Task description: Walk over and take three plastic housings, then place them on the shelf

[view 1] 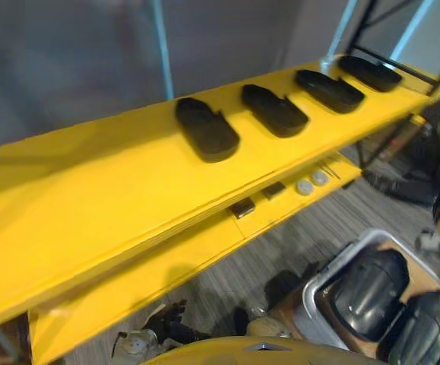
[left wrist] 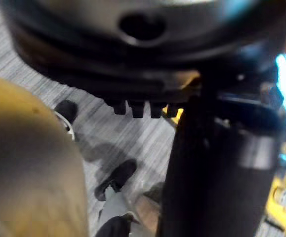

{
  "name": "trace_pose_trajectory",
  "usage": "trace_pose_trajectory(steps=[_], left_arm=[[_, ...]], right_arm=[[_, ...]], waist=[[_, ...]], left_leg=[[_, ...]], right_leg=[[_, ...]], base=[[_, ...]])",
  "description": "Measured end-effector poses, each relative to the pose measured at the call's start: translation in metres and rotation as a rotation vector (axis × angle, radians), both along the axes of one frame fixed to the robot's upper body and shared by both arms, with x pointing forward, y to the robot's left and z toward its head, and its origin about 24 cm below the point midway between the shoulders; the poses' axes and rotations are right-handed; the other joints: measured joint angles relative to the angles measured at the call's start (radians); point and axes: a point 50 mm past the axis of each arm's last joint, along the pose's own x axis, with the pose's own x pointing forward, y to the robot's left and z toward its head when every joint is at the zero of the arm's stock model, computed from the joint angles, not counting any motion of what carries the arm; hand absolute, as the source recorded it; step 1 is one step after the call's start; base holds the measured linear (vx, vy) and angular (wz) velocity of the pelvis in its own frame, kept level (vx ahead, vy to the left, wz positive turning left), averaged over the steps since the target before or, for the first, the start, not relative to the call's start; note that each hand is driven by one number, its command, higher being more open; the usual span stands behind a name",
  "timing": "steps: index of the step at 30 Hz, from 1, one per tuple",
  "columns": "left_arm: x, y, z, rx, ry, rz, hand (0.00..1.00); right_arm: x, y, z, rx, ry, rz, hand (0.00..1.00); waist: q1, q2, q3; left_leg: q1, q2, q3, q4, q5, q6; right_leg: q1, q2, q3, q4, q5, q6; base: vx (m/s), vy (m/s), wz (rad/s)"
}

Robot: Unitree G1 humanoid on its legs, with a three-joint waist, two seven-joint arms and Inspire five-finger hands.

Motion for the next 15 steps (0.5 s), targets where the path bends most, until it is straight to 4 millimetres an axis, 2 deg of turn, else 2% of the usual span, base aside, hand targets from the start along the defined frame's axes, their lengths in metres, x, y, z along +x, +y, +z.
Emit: trace_pose_trajectory(steps=[1,3,5,7,11,12,13,14,15], left_arm=[[-0.003,-0.004,-0.001,-0.010,0.005,0.019,1.00],[-0.005,-0.008,-0.002,-0.020,0.005,0.059,1.00],[-0.005,-0.010,-0.002,-0.015,0.002,0.065,1.00],[-0.006,-0.012,-0.003,-0.015,0.012,0.053,1.00],[-0.003,-0.014,-0.002,0.000,0.022,0.002,1.00],[-0.002,-0.014,-0.002,0.003,0.020,0.013,1.00],[0.000,-0.014,-0.001,-0.002,0.014,0.038,1.00],[0.004,-0.015,0.000,-0.020,-0.008,0.096,1.00],[0.008,-0.018,0.002,-0.035,-0.031,0.149,1.00]], right_arm=[[-0.016,0.005,-0.014,0.045,0.026,-0.031,1.00],[-0.042,0.011,-0.033,0.116,0.059,-0.081,1.00],[-0.054,0.016,-0.038,0.142,0.049,-0.120,1.00],[-0.058,0.022,-0.027,0.126,-0.026,-0.139,1.00],[-0.046,0.036,0.006,0.107,-0.221,-0.064,1.00],[-0.036,0.043,0.011,0.118,-0.256,-0.010,1.00],[-0.030,0.047,0.012,0.130,-0.268,0.022,1.00],[-0.017,0.055,0.017,0.134,-0.287,0.088,1.00],[-0.003,0.064,0.020,0.135,-0.302,0.164,1.00]], waist=[[-0.019,0.013,0.001],[-0.031,0.020,0.002],[-0.039,0.020,0.002],[-0.044,0.022,0.003],[-0.040,0.025,0.001],[-0.034,0.025,0.002],[-0.029,0.021,0.004],[0.001,0.034,0.014],[0.024,0.053,0.040]], left_leg=[[0.010,0.000,0.019,0.000,-0.006,-0.001],[0.019,0.000,0.040,0.000,-0.016,0.002],[0.015,-0.003,0.042,0.000,-0.016,0.003],[0.013,-0.008,0.046,0.000,-0.018,0.005],[0.018,-0.016,0.048,0.007,-0.026,0.000],[0.000,-0.023,0.029,0.057,-0.058,-0.006],[-0.020,-0.023,-0.012,0.104,-0.085,-0.010],[-0.055,-0.014,-0.159,0.211,-0.155,0.011],[-0.080,0.000,-0.227,0.295,-0.216,0.021]], right_leg=[[0.000,0.002,0.013,0.000,0.000,0.001],[-0.001,0.004,0.030,0.000,0.001,0.002],[-0.010,0.001,0.031,0.001,0.001,0.002],[-0.015,-0.003,0.031,0.004,0.001,0.002],[-0.026,-0.006,0.045,0.005,0.002,0.004],[-0.038,-0.006,0.066,0.012,0.009,0.006],[-0.046,-0.003,0.080,0.016,0.011,0.007],[-0.061,0.012,0.118,0.016,0.016,0.005],[-0.053,0.027,0.150,0.015,0.027,0.005]], base=[[-0.02,0.004,-0.56],[-0.02,0.001,-0.32],[-0.03,-0.007,-0.05],[-0.02,-0.002,-0.02],[-0.01,0.000,-0.08],[0.02,0.002,-0.32],[0.03,-0.024,-0.71],[0.06,-0.029,-0.99],[0.06,-0.012,-0.91]])
